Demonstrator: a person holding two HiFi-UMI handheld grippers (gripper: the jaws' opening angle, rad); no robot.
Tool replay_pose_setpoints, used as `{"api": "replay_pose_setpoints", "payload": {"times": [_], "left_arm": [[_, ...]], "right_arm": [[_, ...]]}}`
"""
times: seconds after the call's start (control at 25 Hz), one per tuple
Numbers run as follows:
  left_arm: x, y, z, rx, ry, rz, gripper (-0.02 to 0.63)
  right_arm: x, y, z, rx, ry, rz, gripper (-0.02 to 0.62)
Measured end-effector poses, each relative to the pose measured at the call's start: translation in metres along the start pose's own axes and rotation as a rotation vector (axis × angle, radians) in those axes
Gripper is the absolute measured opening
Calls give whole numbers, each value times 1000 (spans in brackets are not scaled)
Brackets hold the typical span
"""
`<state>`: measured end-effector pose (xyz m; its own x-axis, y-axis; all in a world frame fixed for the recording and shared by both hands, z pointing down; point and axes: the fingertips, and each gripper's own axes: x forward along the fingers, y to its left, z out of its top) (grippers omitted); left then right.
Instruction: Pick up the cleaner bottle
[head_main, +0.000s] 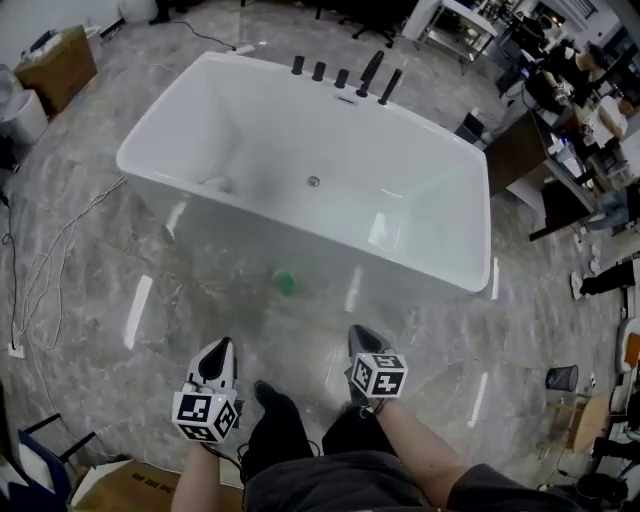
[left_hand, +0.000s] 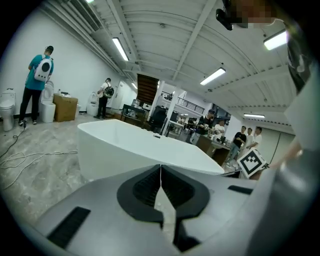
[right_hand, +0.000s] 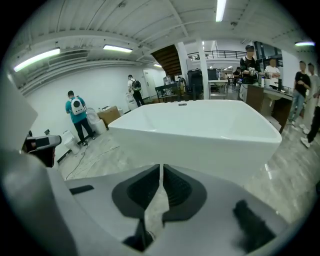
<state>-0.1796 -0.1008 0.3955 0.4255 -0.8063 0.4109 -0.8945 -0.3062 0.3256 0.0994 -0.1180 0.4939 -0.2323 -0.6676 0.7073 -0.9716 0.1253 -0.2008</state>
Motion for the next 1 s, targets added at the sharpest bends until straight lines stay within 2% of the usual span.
{"api": "replay_pose_setpoints", "payload": {"times": [0.16,0.32,0.52,0.64,0.92,1.0], "left_arm": [[28,22,-12,1,33,-19,15],[56,35,-36,-24,57,-15,15],[92,50,-69,-57,58,7,15],[117,67,-86,-46,66,34,15],[169,113,-129,-47,100,115,15],[184,120,-143,-46,121,123,15]], "right_arm": [[31,-1,-18,-18,31,-40,34],[67,-4,-39,-35,66,-31,34],[122,-19,-63,9,61,-17,34],[160,-27,-73,48,60,-19,34],[242,-25,-95,26,92,79,38],[264,-25,-101,11,103,99,84]]}}
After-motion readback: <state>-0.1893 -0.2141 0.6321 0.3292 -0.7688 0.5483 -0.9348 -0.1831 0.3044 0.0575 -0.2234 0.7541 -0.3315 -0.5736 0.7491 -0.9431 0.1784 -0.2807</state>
